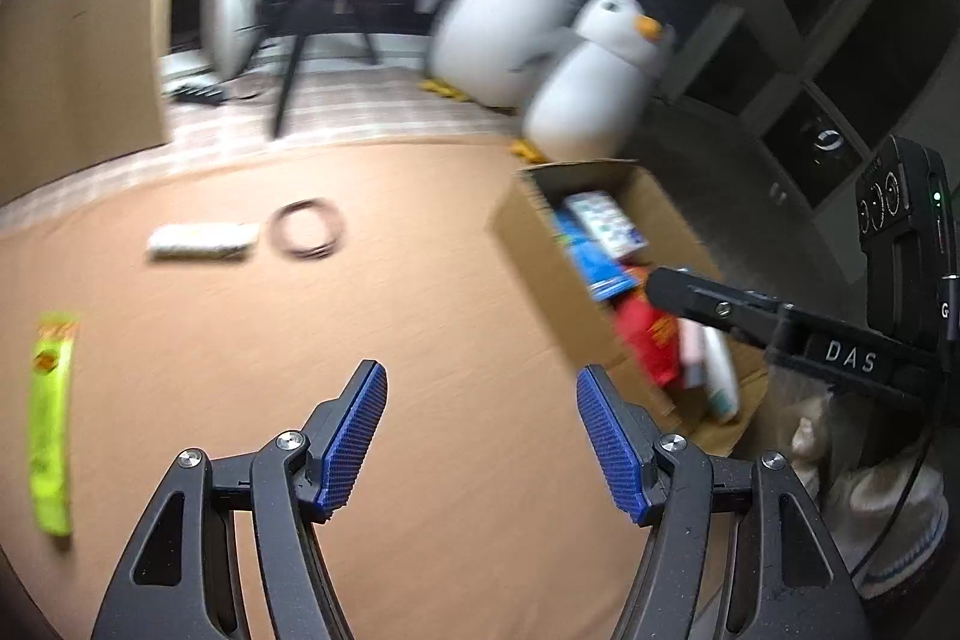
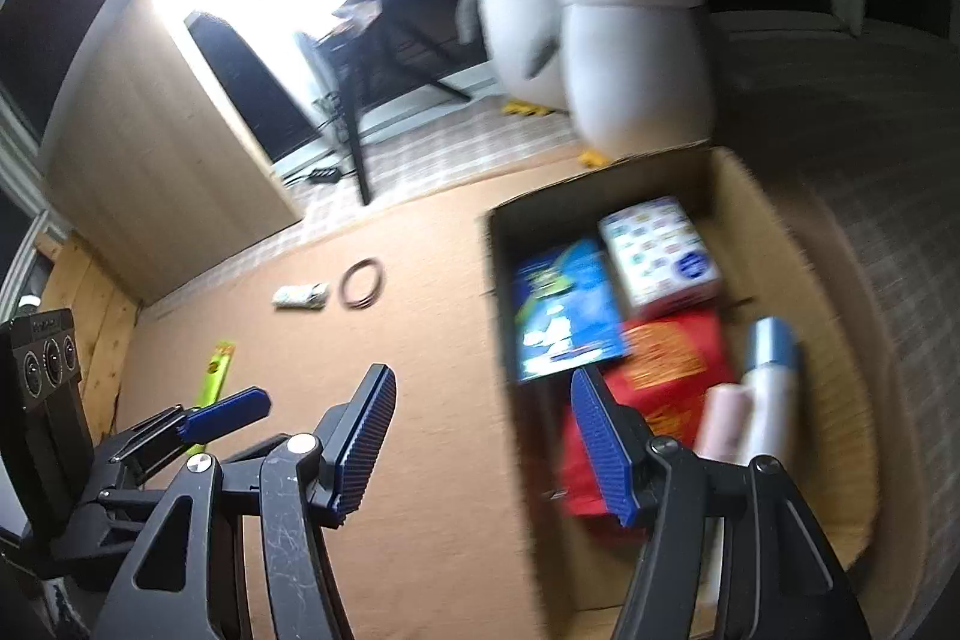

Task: Organize objects
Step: 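Move the right tool out of the box toward the green tube, then lower the right tool onto the green tube and grasp it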

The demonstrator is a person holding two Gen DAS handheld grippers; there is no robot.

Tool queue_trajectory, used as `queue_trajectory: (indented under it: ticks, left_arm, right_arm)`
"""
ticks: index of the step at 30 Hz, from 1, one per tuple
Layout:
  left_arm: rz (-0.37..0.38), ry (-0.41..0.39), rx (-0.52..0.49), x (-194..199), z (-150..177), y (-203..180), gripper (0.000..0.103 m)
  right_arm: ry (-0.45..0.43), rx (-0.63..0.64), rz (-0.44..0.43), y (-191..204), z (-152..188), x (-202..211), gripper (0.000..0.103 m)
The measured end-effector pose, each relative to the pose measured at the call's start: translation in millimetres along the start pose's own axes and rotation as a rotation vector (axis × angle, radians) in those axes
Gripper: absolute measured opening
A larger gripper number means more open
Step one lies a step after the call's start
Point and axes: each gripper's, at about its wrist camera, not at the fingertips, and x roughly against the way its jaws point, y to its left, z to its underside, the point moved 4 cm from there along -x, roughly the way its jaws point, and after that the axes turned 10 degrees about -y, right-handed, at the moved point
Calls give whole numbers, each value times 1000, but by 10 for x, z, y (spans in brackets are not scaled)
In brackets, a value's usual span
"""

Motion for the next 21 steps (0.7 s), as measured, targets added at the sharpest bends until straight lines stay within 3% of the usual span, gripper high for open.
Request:
queue_trajectory:
  ticks: [12,21]
  left_arm:
    - [-159,-15,134,834,393,1476,69]
    - [-228,39,200,991,641,2332,69]
  right_arm:
    - [82,112,-113,1165,353,-432,65]
    - [200,108,-193,1884,634,-907,65]
